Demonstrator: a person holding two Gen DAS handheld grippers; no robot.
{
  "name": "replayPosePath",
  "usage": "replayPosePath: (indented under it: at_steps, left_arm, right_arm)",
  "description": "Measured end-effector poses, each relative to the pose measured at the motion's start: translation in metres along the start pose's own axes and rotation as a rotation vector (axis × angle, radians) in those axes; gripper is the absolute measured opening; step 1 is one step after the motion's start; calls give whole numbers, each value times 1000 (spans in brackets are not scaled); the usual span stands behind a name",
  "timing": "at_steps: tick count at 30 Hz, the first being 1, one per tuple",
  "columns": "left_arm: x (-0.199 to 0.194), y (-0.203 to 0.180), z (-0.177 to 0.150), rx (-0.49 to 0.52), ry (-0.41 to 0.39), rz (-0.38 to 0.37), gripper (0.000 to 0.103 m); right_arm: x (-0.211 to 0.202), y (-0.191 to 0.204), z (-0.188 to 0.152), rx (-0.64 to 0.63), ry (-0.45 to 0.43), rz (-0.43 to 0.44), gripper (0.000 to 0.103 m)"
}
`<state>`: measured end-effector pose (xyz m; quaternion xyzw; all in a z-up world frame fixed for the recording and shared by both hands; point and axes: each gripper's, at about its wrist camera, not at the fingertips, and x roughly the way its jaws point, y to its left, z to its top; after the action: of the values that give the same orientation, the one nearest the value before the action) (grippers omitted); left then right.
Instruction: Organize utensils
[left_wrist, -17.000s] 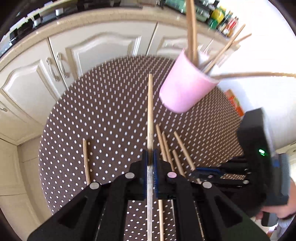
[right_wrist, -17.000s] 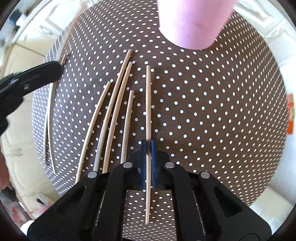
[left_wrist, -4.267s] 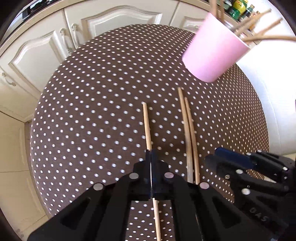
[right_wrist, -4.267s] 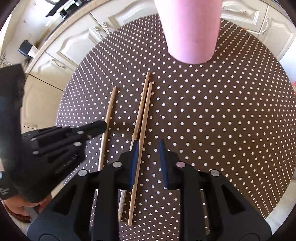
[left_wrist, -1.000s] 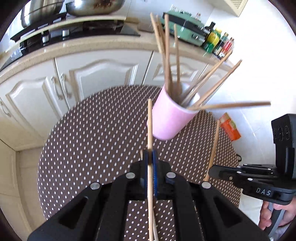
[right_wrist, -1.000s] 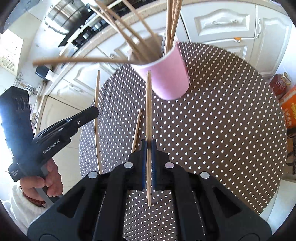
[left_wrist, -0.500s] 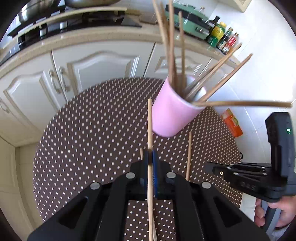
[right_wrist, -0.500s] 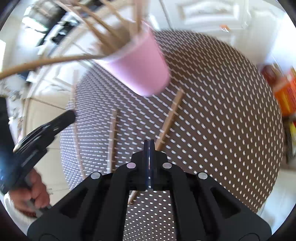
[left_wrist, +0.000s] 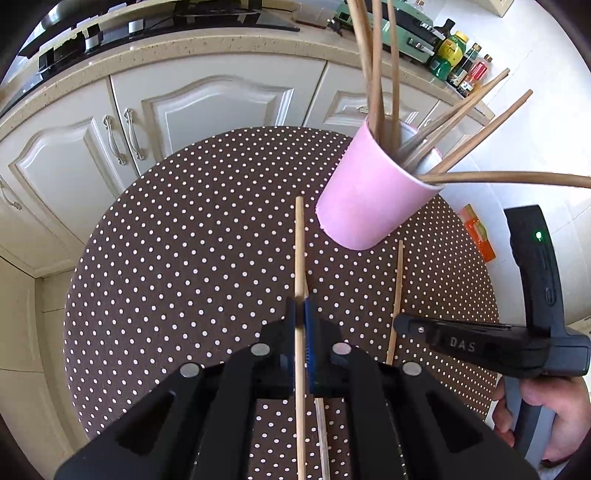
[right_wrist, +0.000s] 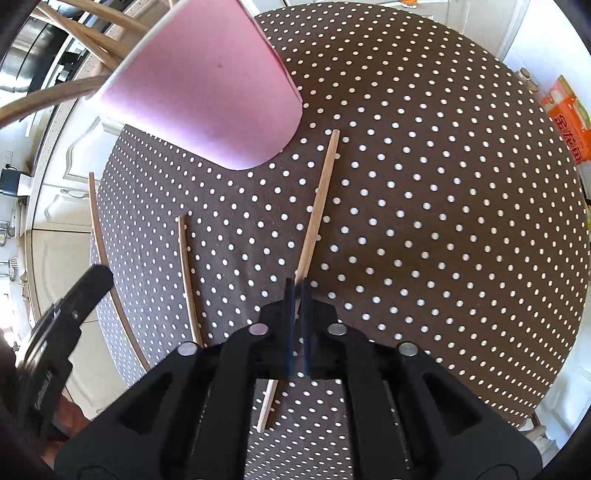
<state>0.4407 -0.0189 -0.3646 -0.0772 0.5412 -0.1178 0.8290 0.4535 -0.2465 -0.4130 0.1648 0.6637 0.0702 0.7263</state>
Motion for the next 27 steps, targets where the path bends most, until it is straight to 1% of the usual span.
replayPosePath:
  at_steps: [1, 2, 3, 4, 10, 12, 15, 20, 22, 25, 27]
  left_arm:
    - [1, 1, 0, -1, 4, -3, 4]
    - [1, 1, 0, -1, 6, -3, 4]
    - [1, 2, 0, -2, 8, -3, 4]
    - [1, 2, 0, -3, 10, -4, 4]
    - [1, 6, 1, -13, 16, -13, 4]
    - [2, 7, 0, -14, 21, -12, 4]
    - [4, 7, -1, -17, 34, -18, 4]
    - [6, 3, -5, -18, 50, -30, 4]
    - [6, 0, -7, -17, 52, -38, 4]
    - [3, -6, -9, -4, 52, -41, 5]
    - [1, -9, -10, 7, 47, -39, 5]
  right_arm:
    - [1, 1, 1, 18, 6, 15, 26]
    - [2, 4, 3, 21, 7, 22, 39]
    - [3, 9, 4, 7, 4, 5, 39]
    - [4, 13, 4, -5, -2, -11, 38]
    - [15, 42, 3, -78, -6, -145, 15]
    - [19, 51, -7, -110, -12, -177, 9]
    - [22, 55, -20, -164, -33, -198, 8]
    - [24, 55, -18, -148, -11, -161, 8]
    - [24, 53, -17, -172, -17, -173, 8]
    - [26, 59, -25, -206, -33, -187, 8]
    - [25, 60, -31, -194, -30, -163, 7]
